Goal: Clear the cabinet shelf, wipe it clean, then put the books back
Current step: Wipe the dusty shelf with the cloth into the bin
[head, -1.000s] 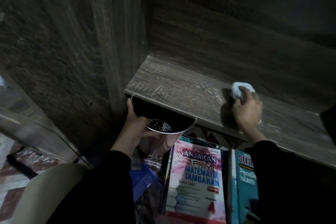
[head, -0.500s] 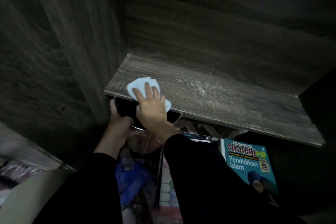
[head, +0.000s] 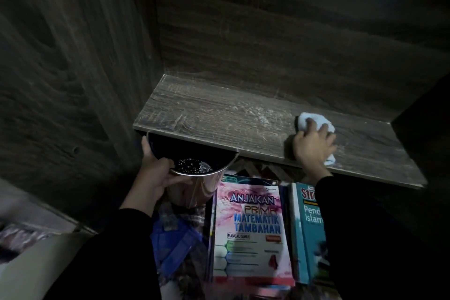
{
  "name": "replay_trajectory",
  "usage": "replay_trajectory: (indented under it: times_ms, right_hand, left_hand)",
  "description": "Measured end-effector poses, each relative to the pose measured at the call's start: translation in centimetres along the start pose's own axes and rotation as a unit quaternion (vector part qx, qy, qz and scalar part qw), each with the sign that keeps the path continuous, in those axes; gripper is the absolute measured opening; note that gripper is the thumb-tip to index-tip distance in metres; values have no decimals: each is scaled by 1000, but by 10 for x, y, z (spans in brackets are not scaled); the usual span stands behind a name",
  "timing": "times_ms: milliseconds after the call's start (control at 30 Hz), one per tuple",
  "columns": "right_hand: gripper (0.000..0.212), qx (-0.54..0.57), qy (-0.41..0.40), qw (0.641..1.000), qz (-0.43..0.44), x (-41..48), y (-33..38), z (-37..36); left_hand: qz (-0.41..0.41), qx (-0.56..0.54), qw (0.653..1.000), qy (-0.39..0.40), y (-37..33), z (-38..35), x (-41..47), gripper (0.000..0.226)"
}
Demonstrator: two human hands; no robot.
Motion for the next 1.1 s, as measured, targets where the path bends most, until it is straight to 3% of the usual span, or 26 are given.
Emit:
replay_trajectory:
  times_ms: [167, 300, 467, 533, 633, 767, 867, 967, 1100]
  right_hand:
    - [53, -53, 71, 984, 155, -56, 81, -45]
    - [52, -39, 126, 942, 307, -120, 142, -68]
    - [62, -3, 174, 889, 424, -168, 168, -80]
    - [60, 60, 215, 869, 442, -171, 173, -76]
    - [49, 239, 263, 840, 411, -155, 170, -50]
    - [49, 321, 149, 873, 335, -92, 118, -9]
    - [49, 293, 29, 921, 256, -21, 41, 16]
    - [51, 190, -65, 970, 140, 42, -48, 46]
    - [50, 31, -36, 999, -16, 81, -133, 58]
  left_hand:
    - [-8, 5, 1000, 0, 0, -2, 0, 94]
    - [-15, 11, 1000, -14, 1, 0, 3, 92]
    - [-28, 20, 999, -16, -1, 0, 1, 89]
    - [-34, 21, 999, -17, -2, 0, 1, 86]
    - [-36, 15, 999, -16, -1, -1, 2, 84]
    - [-20, 0, 1000, -20, 0, -3, 2, 91]
    - [-20, 9, 1000, -20, 0, -1, 2, 90]
    - [-18, 6, 1000, -19, 1, -2, 4, 91]
    - [-14, -6, 1000, -8, 2, -3, 6, 90]
Point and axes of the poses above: each hand's wrist, its own x-axis towards the middle knuckle, its own z-axis out of the back of the hand, y = z × x, the point moved 6 cm from there along x, towards the middle knuckle, and after that the axes turned 5 degrees about -z, right-handed, at the moved point
